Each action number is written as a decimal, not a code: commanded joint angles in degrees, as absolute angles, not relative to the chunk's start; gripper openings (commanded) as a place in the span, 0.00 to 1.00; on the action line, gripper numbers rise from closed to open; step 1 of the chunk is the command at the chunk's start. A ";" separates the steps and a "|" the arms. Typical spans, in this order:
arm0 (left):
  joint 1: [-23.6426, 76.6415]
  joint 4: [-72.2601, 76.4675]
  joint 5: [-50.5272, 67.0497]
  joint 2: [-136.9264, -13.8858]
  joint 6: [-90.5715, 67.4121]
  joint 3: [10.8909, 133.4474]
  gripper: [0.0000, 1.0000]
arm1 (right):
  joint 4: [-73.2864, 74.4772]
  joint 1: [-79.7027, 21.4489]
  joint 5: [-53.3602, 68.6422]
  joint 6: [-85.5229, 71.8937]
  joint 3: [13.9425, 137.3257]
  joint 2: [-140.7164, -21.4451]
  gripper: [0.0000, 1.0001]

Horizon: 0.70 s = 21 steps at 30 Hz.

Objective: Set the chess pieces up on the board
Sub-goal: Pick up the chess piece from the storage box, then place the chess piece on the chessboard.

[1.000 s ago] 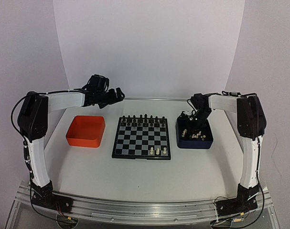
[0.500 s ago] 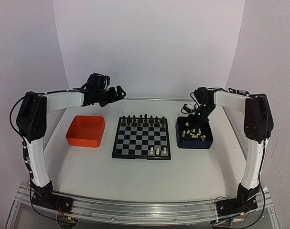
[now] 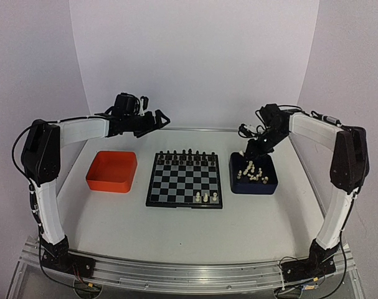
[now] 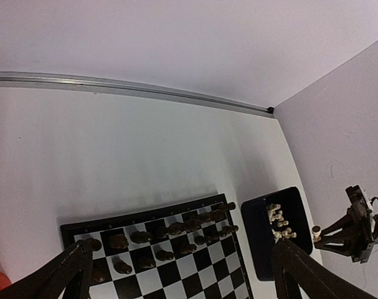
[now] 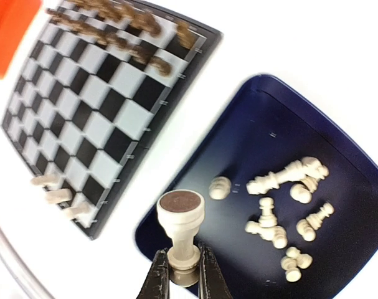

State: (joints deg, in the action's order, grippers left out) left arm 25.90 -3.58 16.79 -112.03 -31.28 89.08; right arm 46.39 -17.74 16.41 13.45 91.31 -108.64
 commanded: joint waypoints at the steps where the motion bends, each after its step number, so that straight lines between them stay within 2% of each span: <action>1: 27.38 -2.10 26.58 -111.97 -29.12 95.20 1.00 | 47.37 -18.13 24.74 13.92 91.50 -105.10 0.02; 8: 33.59 -7.55 34.49 -113.97 -22.45 99.85 1.00 | 47.59 -22.84 28.75 16.29 91.89 -104.03 0.02; 14: 36.80 -5.67 45.45 -111.23 -18.04 93.44 1.00 | 47.63 -27.32 29.84 20.57 89.76 -102.90 0.02; 21: 38.16 -6.45 51.58 -110.25 -20.25 89.90 1.00 | 47.59 -29.40 33.57 19.86 89.32 -100.55 0.01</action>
